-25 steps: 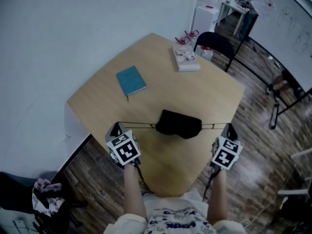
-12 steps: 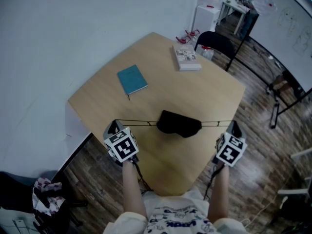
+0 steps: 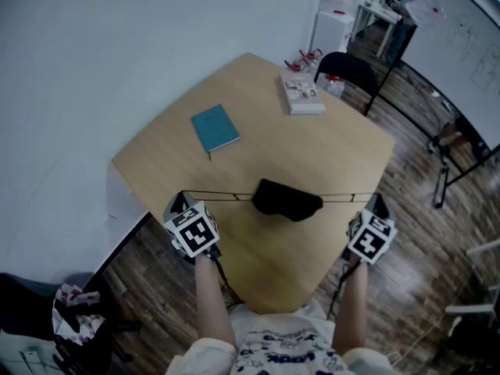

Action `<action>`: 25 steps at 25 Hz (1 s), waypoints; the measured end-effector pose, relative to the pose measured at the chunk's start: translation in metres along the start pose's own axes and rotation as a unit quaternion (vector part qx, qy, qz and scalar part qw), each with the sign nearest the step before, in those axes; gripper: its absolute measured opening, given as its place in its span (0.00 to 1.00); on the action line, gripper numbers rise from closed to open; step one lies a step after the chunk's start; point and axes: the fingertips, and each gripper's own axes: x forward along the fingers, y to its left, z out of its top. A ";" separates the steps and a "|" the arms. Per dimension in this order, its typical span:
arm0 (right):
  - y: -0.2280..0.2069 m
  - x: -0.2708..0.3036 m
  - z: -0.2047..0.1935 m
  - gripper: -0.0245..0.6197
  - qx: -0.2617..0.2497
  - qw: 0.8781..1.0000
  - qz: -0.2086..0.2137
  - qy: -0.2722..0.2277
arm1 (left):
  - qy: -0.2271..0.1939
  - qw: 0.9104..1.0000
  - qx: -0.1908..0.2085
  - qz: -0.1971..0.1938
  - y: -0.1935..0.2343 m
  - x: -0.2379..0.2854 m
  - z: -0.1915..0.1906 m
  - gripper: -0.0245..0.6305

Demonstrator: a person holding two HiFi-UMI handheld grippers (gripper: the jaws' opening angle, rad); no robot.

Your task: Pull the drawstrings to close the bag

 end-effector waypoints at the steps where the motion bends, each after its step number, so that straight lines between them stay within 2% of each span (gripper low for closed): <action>1: -0.002 -0.001 0.001 0.04 0.000 1.000 -0.005 0.000 | 0.000 1.000 -0.001 0.002 0.001 0.000 0.000 0.04; 14: -0.007 -0.001 0.014 0.04 0.010 1.000 -0.003 -0.013 | -0.026 0.999 -0.032 -0.004 0.006 -0.004 0.018 0.05; 22: -0.002 0.004 0.012 0.04 -0.024 1.000 0.009 -0.007 | -0.030 0.999 -0.028 -0.003 0.004 -0.008 0.011 0.05; 25: 0.011 0.005 0.005 0.04 -0.043 0.999 0.032 0.008 | -0.027 1.000 -0.014 -0.003 0.002 -0.009 0.004 0.05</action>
